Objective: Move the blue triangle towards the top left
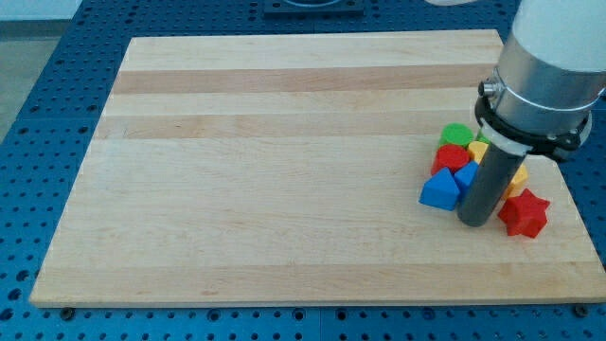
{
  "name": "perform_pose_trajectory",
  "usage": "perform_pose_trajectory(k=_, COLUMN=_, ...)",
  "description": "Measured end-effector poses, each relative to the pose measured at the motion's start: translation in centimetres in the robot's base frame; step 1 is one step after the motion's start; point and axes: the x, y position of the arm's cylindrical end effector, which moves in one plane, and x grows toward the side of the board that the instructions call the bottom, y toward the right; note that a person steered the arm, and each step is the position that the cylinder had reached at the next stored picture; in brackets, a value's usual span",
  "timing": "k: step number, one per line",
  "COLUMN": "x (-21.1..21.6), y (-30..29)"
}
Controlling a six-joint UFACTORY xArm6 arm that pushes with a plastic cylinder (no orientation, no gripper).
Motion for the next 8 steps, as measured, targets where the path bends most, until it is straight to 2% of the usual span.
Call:
perform_pose_trajectory(k=1, x=-2.6, y=-0.4)
perform_pose_trajectory(k=3, x=-3.1, y=-6.8)
perform_pose_trajectory(k=5, x=-3.0, y=-8.8)
perform_pose_trajectory(k=6, x=-3.0, y=-17.9)
perform_pose_trajectory(k=7, x=-2.9, y=-18.1)
perform_pose_trajectory(k=8, x=-3.4, y=-22.5)
